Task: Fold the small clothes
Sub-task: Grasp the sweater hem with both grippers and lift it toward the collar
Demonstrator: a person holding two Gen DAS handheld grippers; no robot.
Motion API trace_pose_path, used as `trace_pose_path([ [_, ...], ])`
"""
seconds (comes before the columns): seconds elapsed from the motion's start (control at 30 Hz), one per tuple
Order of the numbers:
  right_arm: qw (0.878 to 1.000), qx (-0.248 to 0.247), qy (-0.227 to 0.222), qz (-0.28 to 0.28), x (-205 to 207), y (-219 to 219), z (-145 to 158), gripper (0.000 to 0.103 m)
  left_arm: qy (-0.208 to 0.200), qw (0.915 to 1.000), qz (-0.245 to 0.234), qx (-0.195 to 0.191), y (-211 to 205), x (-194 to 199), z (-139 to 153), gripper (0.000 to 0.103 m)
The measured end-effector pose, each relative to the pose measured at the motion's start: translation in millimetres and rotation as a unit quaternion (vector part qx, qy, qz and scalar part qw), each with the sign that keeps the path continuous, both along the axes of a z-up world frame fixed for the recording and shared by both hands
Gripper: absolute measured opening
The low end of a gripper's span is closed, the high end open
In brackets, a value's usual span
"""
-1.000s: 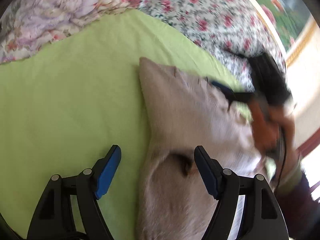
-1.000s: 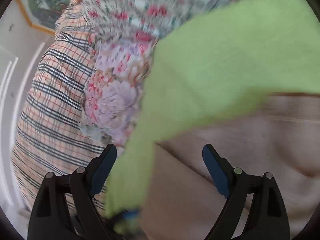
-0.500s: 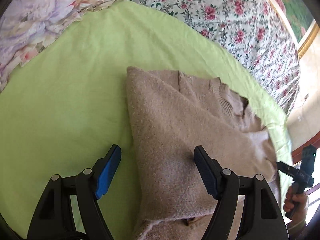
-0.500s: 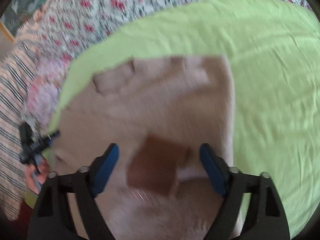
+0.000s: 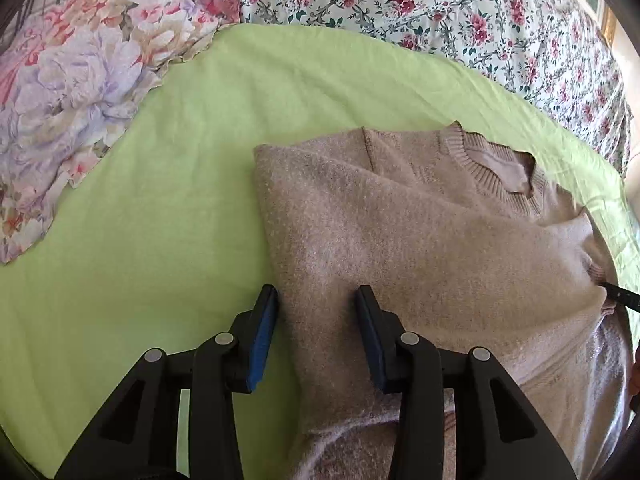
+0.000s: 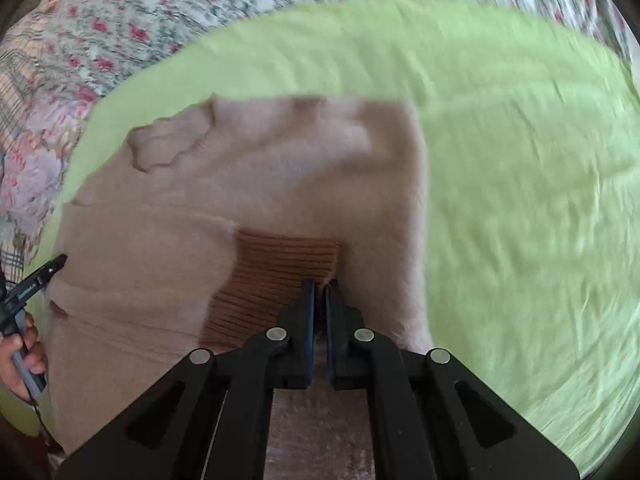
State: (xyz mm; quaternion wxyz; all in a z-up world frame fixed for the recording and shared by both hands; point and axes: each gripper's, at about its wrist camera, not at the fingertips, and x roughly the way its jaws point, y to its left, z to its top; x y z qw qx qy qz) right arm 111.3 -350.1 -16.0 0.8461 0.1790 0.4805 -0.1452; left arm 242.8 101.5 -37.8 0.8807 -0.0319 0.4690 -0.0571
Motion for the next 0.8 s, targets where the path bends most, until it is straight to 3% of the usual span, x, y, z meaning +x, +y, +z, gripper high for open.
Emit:
trace_pose_path([
  [0.23, 0.998, 0.021, -0.054, 0.024, -36.3, 20.7, 36.4, 0.009, -0.005, 1.0000, -0.001, -0.004, 5.6, -47.1, 25.4, 0.040],
  [0.3, 0.997, 0.037, -0.061, 0.038, -54.2, 29.3, 39.6, 0.030, -0.005, 0.9994, -0.006, -0.034, 8.4, -71.8, 32.3, 0.042],
  [0.33, 0.995, 0.049, -0.068, 0.046, -63.3, 35.3, 40.6, 0.051, -0.003, 0.9988, -0.008, -0.048, 10.1, -84.9, 33.9, 0.044],
  [0.37, 0.994, 0.055, -0.076, 0.052, -72.4, 41.0, 41.2, 0.057, -0.001, 0.9982, -0.010, -0.059, 12.1, -98.4, 34.5, 0.045],
  [0.5, 0.992, 0.061, -0.086, 0.073, -113.1, 60.2, 44.1, 0.057, 0.012, 0.9971, -0.014, -0.074, 24.4, -153.6, 32.0, 0.046],
  [0.7, 0.985, 0.097, -0.101, 0.099, -172.7, 74.9, 37.6, 0.057, 0.034, 0.9944, -0.008, -0.100, 45.2, -226.4, 23.0, 0.060],
  [0.8, 0.982, 0.124, -0.098, 0.106, -192.5, 72.8, 29.6, 0.057, 0.067, 0.9864, -0.014, -0.149, 50.8, -256.8, 6.8, 0.061],
])
